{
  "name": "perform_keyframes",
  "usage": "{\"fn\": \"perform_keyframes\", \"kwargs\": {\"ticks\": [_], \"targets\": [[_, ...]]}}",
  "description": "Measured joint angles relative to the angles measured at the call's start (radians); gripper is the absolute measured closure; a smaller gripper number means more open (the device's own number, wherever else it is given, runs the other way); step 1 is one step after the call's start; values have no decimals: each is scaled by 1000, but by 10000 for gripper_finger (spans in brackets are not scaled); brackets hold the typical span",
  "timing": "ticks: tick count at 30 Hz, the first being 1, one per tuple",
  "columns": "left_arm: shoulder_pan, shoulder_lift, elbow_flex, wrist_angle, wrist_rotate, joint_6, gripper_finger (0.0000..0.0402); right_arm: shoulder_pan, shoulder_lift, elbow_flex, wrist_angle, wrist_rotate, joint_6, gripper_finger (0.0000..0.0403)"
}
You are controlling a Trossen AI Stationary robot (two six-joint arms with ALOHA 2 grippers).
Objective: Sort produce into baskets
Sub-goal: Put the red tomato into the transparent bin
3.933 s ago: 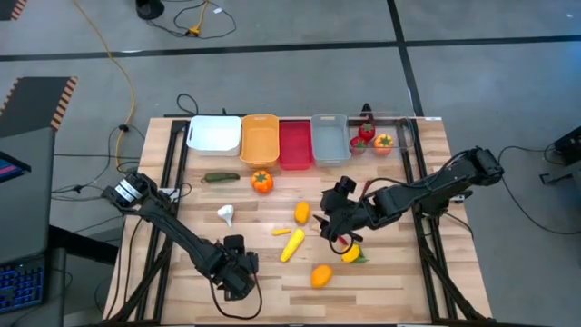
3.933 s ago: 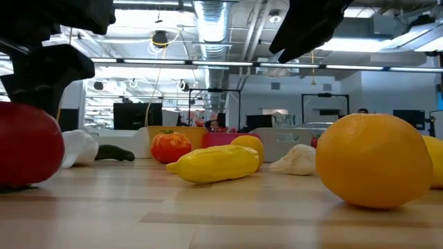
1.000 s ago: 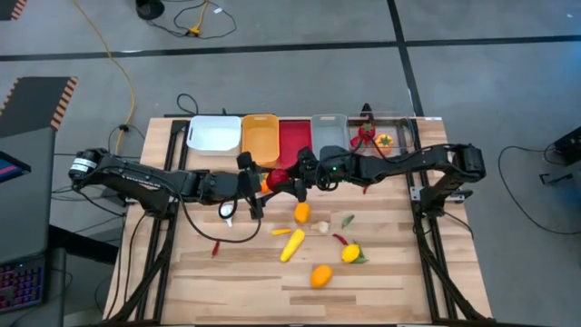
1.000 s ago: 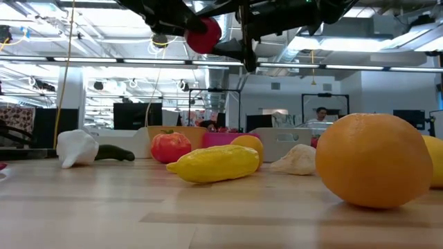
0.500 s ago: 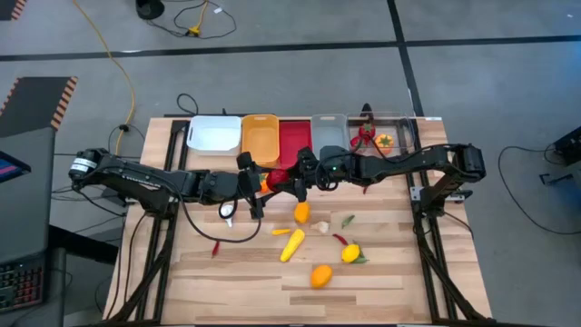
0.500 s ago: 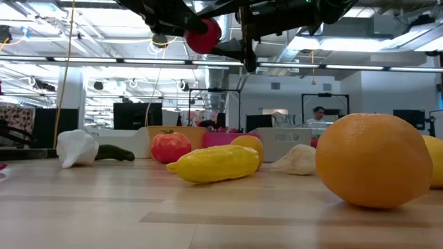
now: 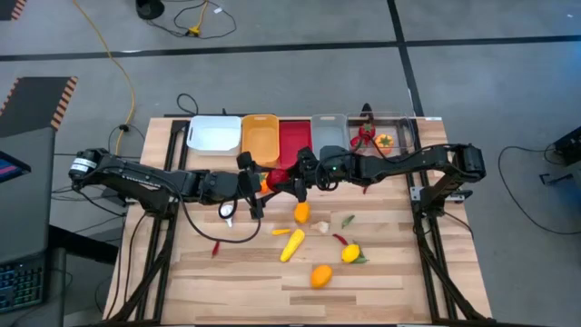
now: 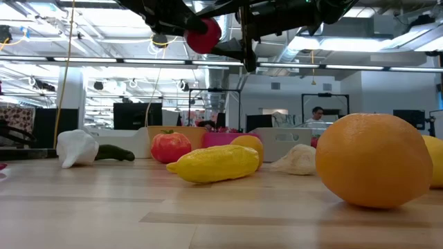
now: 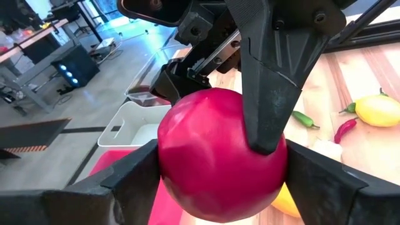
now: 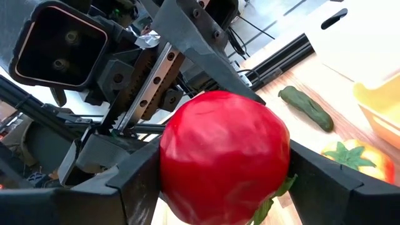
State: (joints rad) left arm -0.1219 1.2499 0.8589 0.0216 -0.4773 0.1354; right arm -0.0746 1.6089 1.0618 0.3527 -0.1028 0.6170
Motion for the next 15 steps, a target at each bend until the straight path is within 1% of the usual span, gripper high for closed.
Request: {"fn": "perform_keyframes", "kwargs": {"ticks": [6, 8, 10, 13, 15], "targets": [[1, 1, 0, -7, -3, 48, 32, -27, -1, 1, 3, -4, 0, 86], [1, 1, 0, -9, -29, 74, 13, -51, -5, 1, 0, -10, -1, 86], [1, 1, 0, -11, -83, 94, 5, -84, -22, 1, -33, -14, -30, 86], [1, 1, 0, -21, -166, 108, 7, -153, -68, 2, -117, -8, -71, 86], [1, 1, 0, -39, -189, 109, 9, -204, -101, 2, -188, 3, -105, 86]]}}
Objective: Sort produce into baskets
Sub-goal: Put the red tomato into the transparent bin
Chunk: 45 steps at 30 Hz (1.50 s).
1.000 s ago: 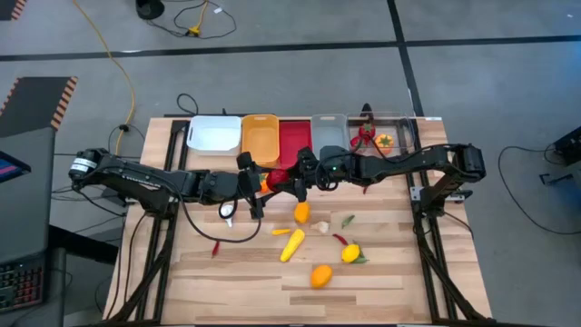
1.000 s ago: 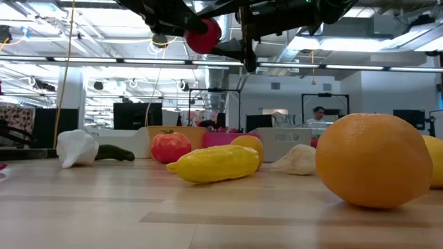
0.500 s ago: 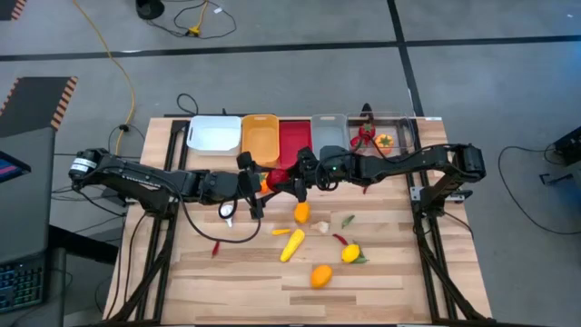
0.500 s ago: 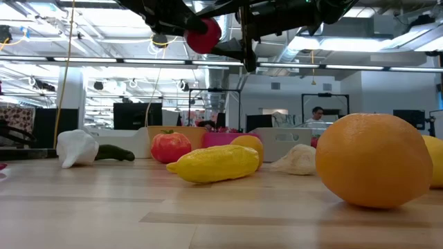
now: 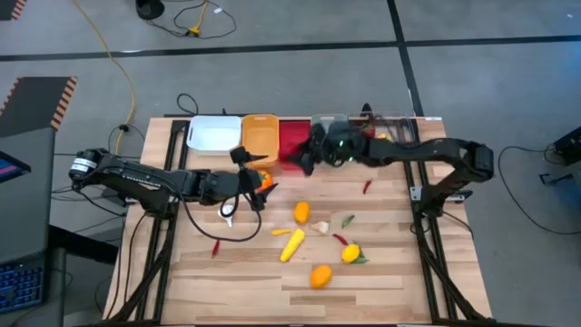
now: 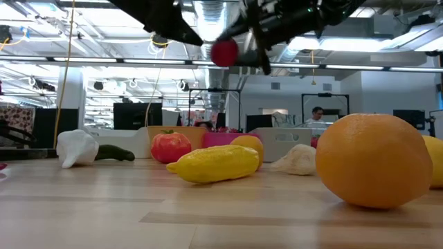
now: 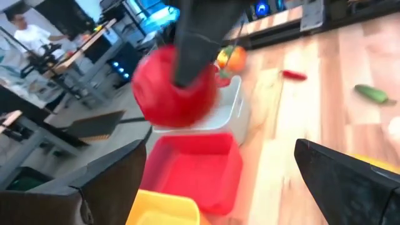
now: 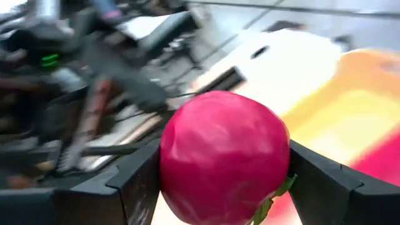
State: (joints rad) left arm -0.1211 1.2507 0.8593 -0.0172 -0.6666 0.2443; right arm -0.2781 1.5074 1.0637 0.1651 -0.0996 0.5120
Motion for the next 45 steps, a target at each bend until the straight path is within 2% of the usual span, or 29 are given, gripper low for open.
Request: {"fn": "perform_keyframes", "kwargs": {"ticks": [4, 11, 17, 28, 45], "targets": [[0, 0, 0, -47, 9, 0, 9, -109, -69, 0, -173, 73, -68, 86], [0, 0, 0, -118, 110, -3, 9, -306, -115, 0, -522, 281, -155, 86], [0, 0, 0, -138, 185, -4, 9, -445, -92, -2, -697, 289, -163, 79], [0, 0, 0, -191, 211, -48, 9, -551, -79, -2, -741, 287, -206, 69], [0, 0, 0, -231, 212, -159, 9, -542, -79, -2, -742, 285, -207, 68]]}}
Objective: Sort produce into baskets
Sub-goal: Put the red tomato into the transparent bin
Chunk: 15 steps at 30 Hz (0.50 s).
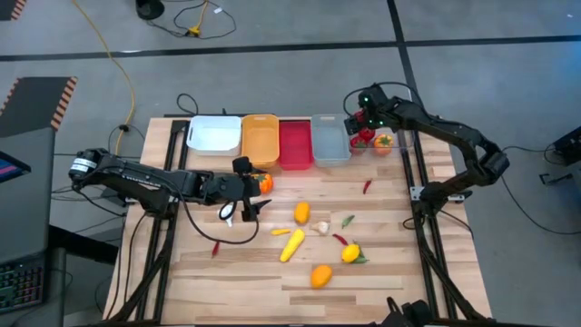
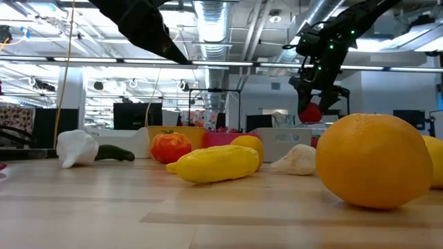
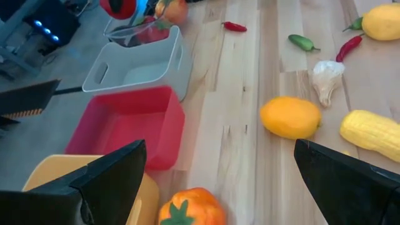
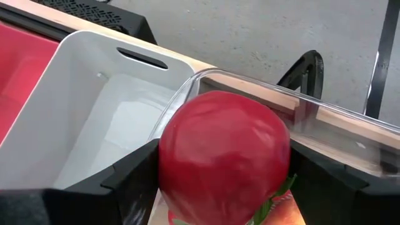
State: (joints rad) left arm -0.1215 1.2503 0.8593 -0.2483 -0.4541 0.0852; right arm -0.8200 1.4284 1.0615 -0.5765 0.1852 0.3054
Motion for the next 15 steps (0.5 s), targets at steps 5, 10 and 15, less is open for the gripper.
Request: {"fn": "perform_keyframes", "kwargs": {"ticks": [5, 10, 15], "targets": [[0, 0, 0, -9, 0, -20, 9, 0, 0, 0, 0, 0, 0, 68], [0, 0, 0, -9, 0, -45, 9, 0, 0, 0, 0, 0, 0, 61], [0, 0, 0, -9, 0, -57, 9, 0, 0, 0, 0, 0, 0, 25]]}}
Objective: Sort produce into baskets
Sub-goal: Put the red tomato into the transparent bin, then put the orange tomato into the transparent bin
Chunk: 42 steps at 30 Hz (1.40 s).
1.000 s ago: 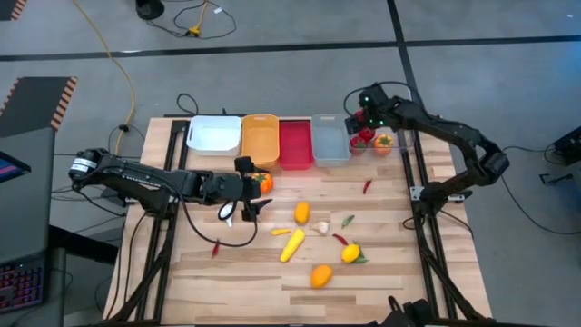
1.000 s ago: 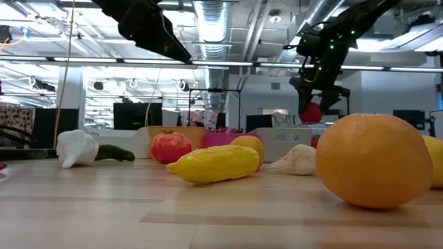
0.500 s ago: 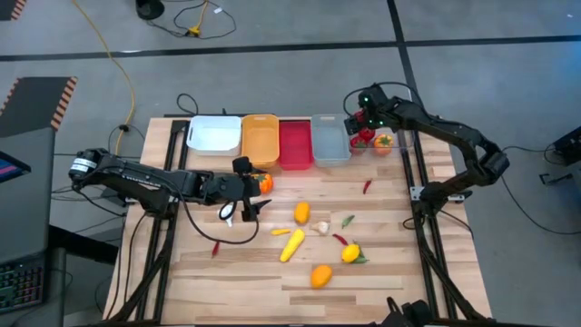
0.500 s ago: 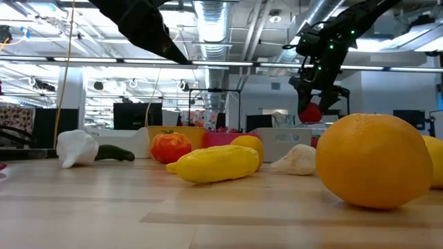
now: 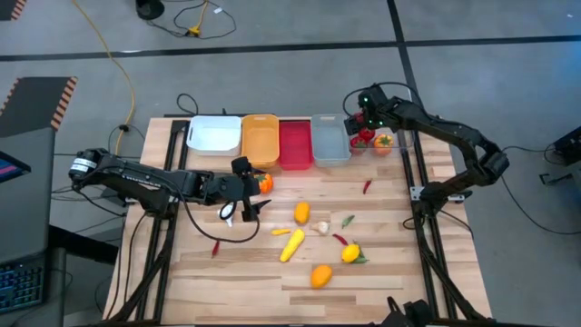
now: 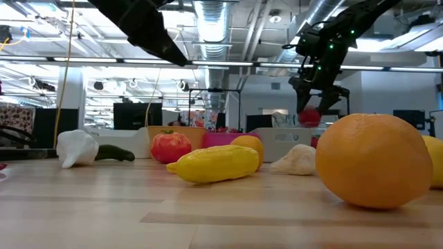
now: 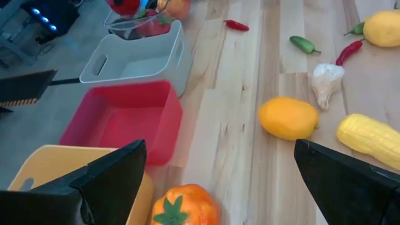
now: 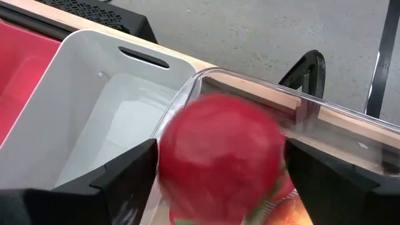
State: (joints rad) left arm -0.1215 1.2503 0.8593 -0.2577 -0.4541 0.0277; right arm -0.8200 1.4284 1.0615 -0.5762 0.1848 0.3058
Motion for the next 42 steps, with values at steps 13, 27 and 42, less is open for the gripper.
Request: {"fn": "perform_keyframes", "kwargs": {"ticks": [13, 27, 42], "targets": [[0, -1, -84, 12, -72, -268, 9, 1, 0, 0, 0, -1, 0, 16], [1, -1, -244, 122, -192, -413, 10, 3, -1, 2, -1, -1, 0, 14], [22, 124, -357, 373, -271, -444, 10, 104, -2, 136, -1, -1, 0, 14]]}}
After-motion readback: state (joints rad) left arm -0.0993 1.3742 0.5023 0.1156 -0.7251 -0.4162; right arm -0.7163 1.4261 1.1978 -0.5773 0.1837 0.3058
